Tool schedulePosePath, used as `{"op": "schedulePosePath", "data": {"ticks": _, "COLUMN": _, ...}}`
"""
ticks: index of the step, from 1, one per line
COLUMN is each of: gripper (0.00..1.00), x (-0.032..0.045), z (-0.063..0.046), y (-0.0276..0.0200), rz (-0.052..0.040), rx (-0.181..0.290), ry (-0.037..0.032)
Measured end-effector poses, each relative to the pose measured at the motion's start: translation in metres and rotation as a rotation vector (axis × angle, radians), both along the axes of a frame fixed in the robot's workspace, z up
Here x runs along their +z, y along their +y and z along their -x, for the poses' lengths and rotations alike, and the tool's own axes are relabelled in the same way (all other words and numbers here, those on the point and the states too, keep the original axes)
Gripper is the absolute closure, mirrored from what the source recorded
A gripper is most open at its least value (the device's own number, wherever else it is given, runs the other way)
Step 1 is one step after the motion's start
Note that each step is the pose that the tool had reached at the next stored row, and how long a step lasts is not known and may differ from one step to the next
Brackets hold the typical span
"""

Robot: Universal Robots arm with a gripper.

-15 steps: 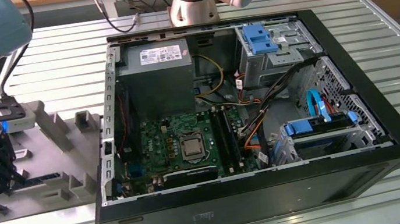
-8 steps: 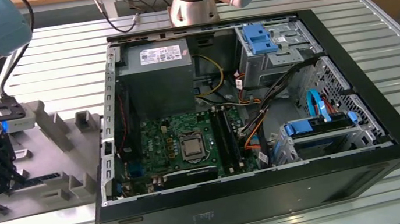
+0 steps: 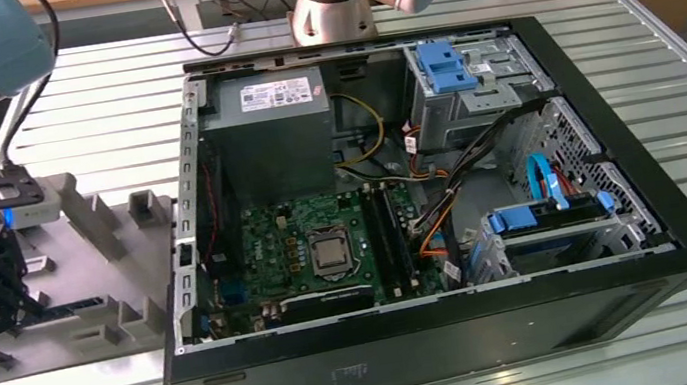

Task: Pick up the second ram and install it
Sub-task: 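Pick up the second ram and move it above second insertion slot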

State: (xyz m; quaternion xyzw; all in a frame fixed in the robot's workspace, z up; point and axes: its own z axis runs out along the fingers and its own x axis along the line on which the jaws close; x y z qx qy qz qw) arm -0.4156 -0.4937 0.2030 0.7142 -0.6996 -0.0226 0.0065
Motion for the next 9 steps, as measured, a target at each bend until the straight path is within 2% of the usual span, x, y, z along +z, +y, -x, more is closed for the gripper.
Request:
{"op": "schedulePosePath", "data": {"ticks": 7, "gripper": 0.88, "x": 0.0002, "z": -0.0001, "y": 0.0000, "rz": -0.0001, "rx": -0.004, "ry": -0.0002}}
{"op": "schedulePosePath", "data": {"ticks": 9, "gripper": 0.88, "x": 0.0024, "z": 0.0000, "y": 0.0000, "rz": 0.0000, "rx": -0.004, "ry": 0.0000}}
